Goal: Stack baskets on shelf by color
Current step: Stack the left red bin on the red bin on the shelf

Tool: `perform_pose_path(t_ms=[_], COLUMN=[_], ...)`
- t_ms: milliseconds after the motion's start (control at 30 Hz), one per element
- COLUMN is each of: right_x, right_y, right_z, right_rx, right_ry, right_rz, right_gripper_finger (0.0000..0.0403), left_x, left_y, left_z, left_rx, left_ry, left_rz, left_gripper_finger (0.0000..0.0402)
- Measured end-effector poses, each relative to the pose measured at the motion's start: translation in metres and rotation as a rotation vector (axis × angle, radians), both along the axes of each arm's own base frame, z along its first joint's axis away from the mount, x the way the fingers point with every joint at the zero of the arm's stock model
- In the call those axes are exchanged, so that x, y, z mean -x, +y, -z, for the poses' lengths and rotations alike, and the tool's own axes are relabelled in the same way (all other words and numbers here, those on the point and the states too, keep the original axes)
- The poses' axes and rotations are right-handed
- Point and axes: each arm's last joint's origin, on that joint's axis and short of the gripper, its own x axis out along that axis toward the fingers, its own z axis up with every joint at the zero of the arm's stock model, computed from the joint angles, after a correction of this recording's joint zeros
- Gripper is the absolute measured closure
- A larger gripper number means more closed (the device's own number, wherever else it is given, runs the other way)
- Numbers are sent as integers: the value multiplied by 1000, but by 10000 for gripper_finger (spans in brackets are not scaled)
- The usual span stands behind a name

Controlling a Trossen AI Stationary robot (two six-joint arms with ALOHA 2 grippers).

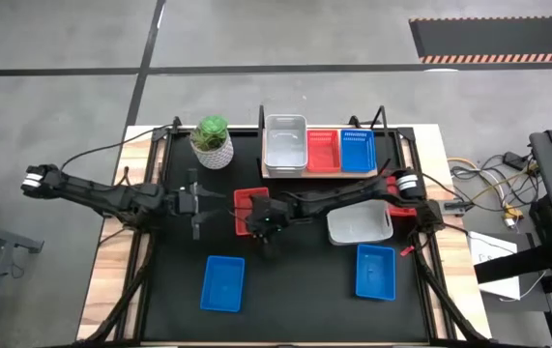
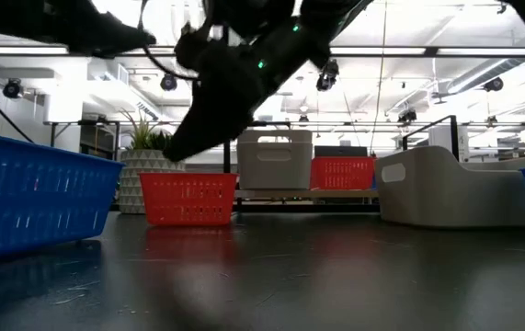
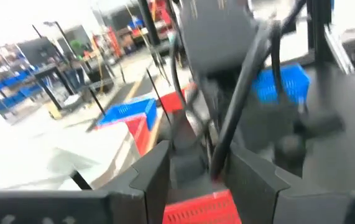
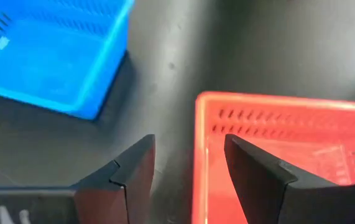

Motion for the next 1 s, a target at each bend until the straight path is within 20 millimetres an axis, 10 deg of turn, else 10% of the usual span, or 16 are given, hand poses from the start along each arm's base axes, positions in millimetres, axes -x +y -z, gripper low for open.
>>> perform_pose_path(t_ms=[467,667,1000], right_x=[-9,10,97], right_y=[1,8,15], right_z=[14,-21,-117], right_rx=[61,93,99], right_ry=[123,159,306], right_rz=[-57,-116,-152], right_gripper_finger=[384,393,394], left_x=[5,3,0], left_y=[4,4,6], left_z=[-2,0,1], left_rx=[1,2,-5], left_ry=[-31,-30,-23], left_rz=[-126,-136,-220], left_gripper_finger=[268,268,268])
